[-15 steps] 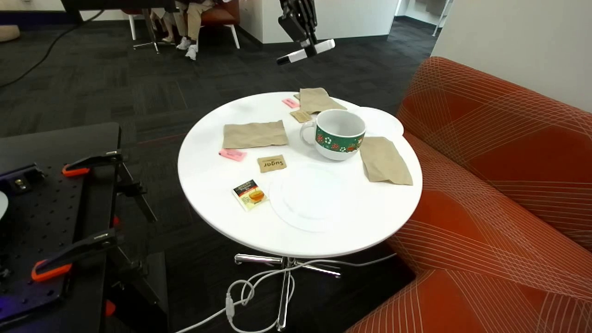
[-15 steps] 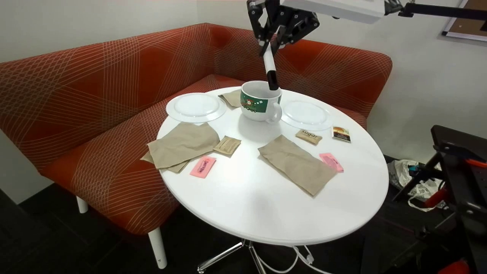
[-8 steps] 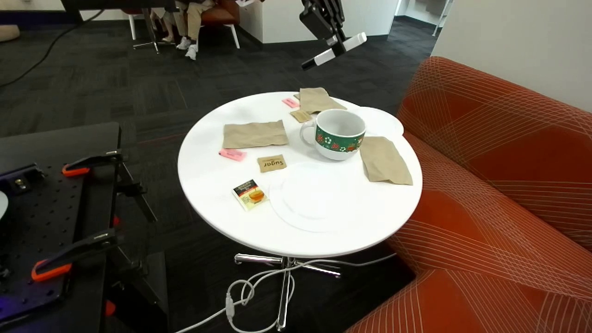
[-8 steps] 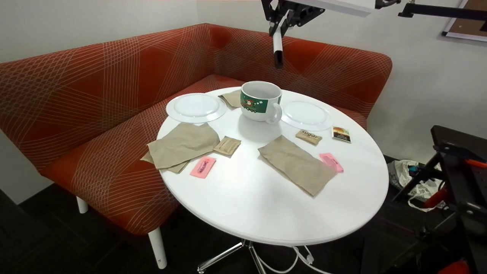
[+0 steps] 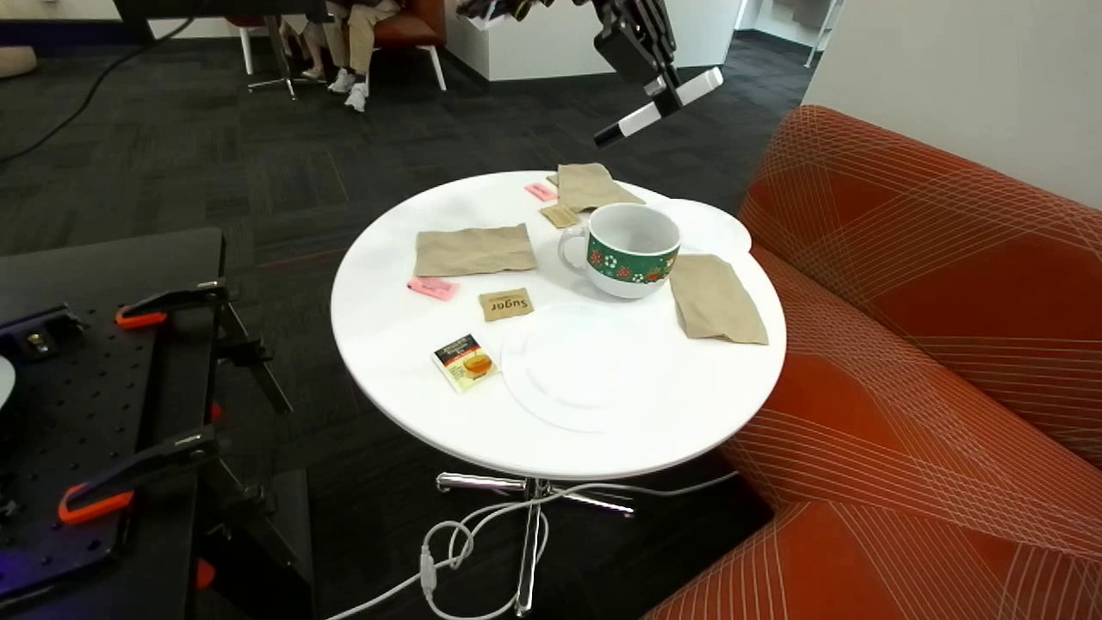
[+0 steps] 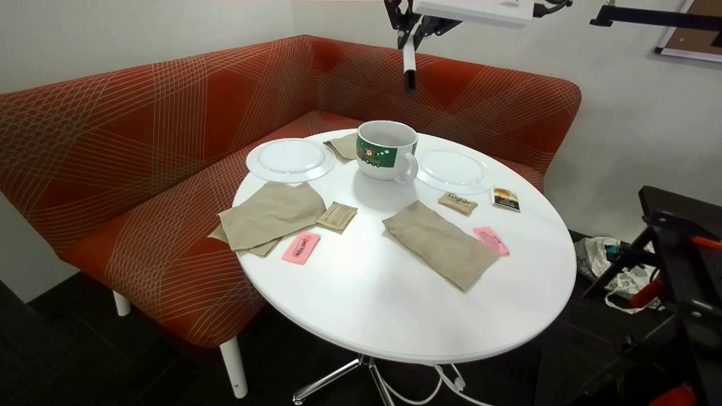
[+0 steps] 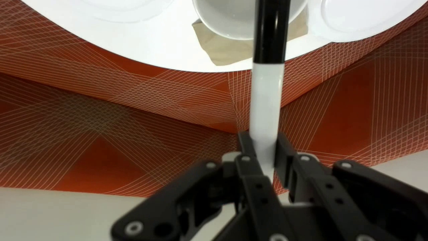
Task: Pick up the pen from the table and put it in the mug cup.
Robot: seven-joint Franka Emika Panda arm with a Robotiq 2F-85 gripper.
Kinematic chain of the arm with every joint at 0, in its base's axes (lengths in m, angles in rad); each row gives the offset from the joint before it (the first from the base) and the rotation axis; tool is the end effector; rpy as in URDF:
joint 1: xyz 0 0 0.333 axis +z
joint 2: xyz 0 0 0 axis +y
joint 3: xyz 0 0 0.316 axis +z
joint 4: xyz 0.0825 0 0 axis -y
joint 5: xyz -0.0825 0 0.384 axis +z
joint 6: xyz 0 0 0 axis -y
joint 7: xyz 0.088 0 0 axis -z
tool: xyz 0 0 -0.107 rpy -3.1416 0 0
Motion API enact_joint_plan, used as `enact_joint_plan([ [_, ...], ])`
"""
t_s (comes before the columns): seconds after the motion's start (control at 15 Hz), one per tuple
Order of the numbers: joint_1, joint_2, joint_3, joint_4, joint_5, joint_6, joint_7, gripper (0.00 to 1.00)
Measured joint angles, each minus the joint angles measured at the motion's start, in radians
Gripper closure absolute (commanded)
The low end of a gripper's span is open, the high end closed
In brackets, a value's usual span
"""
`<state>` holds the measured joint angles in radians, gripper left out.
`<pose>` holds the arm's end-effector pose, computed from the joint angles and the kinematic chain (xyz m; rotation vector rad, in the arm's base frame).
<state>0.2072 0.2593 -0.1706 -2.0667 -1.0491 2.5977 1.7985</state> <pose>0.6023 0.0426 0.3288 2.4746 -1.1854 0.9751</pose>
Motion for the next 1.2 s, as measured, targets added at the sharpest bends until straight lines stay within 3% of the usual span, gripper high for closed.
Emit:
enact_joint_plan([
  [0.27,-0.031,0.069,0.019,0.054,-0.007,-0.023,0.001,0.95],
  [0.93,-0.032,0.245,0.044,0.166,-0.007,-0.087,0.037,0.95],
  [1.0,-0.032,0.258,0.044,0.176,-0.007,-0.090,0.037,0.55],
  [1.07,-0.032,0.270,0.045,0.188,-0.007,-0.093,0.037,0.54],
  [1.2,-0.032,0.289,0.046,0.209,-0.006,-0.099,0.037,0.41],
])
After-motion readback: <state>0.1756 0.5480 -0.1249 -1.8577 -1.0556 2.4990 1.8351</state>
